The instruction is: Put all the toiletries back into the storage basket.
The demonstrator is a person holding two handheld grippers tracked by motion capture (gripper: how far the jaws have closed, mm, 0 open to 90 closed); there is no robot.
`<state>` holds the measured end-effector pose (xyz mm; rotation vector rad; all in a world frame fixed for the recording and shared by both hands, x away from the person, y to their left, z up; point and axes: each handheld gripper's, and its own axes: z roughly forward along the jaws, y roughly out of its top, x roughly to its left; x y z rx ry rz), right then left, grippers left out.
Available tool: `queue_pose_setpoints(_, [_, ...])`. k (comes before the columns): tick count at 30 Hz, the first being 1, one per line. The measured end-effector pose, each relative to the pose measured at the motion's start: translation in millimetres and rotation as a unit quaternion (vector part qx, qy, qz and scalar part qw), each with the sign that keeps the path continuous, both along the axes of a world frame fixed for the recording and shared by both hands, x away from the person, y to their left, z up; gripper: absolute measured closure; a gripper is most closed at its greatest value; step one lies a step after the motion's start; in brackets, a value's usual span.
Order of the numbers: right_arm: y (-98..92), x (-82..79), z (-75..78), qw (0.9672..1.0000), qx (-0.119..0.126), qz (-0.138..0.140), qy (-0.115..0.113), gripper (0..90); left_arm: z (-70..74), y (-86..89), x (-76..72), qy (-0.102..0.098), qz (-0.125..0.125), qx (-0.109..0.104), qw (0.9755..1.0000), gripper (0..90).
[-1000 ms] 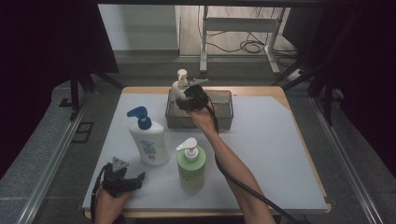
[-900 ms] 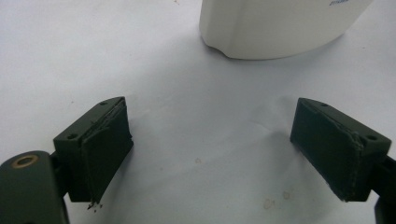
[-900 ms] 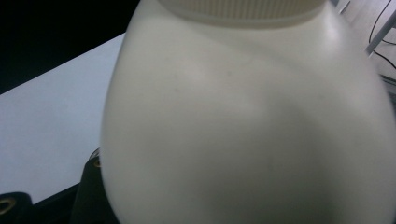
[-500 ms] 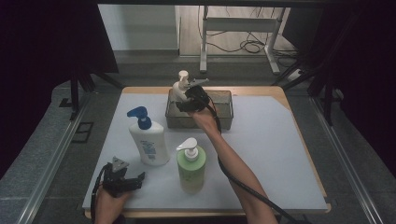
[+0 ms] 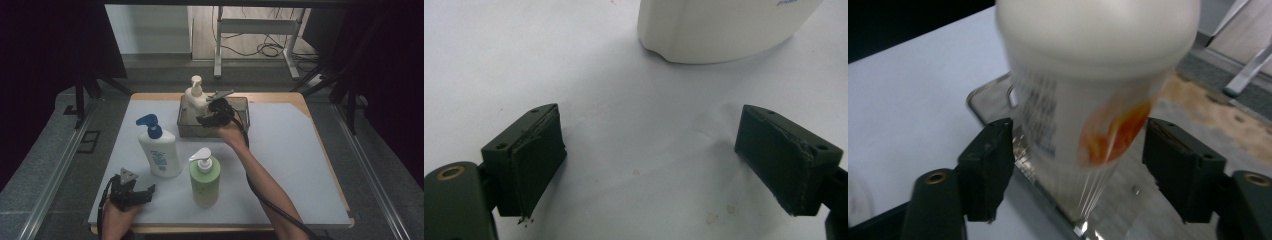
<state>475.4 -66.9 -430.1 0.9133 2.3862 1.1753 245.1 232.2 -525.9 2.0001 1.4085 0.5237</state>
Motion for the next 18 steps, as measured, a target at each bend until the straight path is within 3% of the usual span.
queue_pose_setpoints(6, [-14.4, -6.9, -1.1, 0.9996, -0.009, 0.022, 0.017, 41.3, 0.0, 0.0, 0.0, 0.0, 0.0, 0.0, 1.0, 11.7])
queue_pose_setpoints(8, [-25.1, -7.5, 1.6, 0.9994, 0.004, 0.023, 0.026, 54.2, -0.1, 0.0, 0.1, 0.0, 0.0, 0.0, 1.0, 11.7])
queue_pose_setpoints(13, [-36.1, -2.6, 4.5, 0.9995, 0.011, 0.005, 0.031, 74.2, -0.1, 0.0, 0.1, 0.0, 0.0, -0.001, 1.0, 11.7])
queue_pose_setpoints(18, [-33.9, 5.5, -2.4, 0.9992, 0.009, -0.012, 0.038, 86.7, -0.1, 0.2, 0.2, -0.001, 0.0, 0.0, 1.0, 11.7])
